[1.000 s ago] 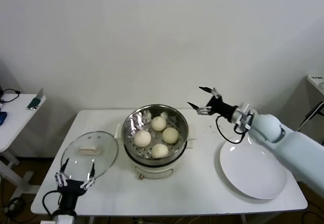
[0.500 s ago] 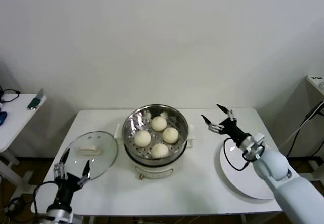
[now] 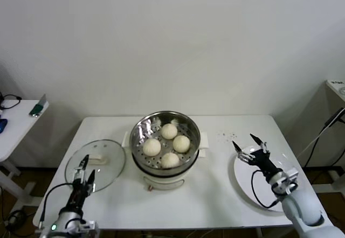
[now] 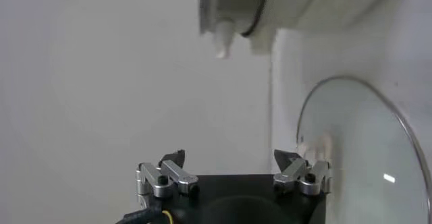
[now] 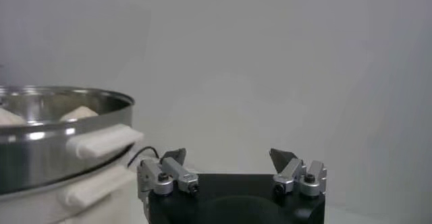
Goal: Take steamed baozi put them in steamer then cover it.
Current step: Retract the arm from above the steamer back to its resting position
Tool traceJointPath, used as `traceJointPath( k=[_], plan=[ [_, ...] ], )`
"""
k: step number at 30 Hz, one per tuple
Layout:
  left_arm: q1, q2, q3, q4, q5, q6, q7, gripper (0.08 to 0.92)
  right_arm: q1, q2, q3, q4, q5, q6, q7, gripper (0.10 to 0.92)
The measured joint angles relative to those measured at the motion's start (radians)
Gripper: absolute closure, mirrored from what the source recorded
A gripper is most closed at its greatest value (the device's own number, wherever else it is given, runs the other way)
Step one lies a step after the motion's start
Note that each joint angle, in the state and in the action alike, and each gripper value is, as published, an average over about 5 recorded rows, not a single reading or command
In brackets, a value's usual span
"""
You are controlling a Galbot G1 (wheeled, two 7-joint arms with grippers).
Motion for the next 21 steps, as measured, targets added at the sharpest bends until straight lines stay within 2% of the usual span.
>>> traceJointPath(
  k=[8,21],
  plan=[
    [-0.112,0.031,0.018,0.158,0.068,-0.002,-0.016,0.177,-0.032,0.026,0.033,-0.02,-0.036,-0.011,-0.006,0.203],
    [-0.276,0.04,0.039,0.38,0.105,-0.014,-0.077,0.177,-0.015,0.054,0.019,-0.057,-0.076,-0.015,-0.009,0.203]
  ],
)
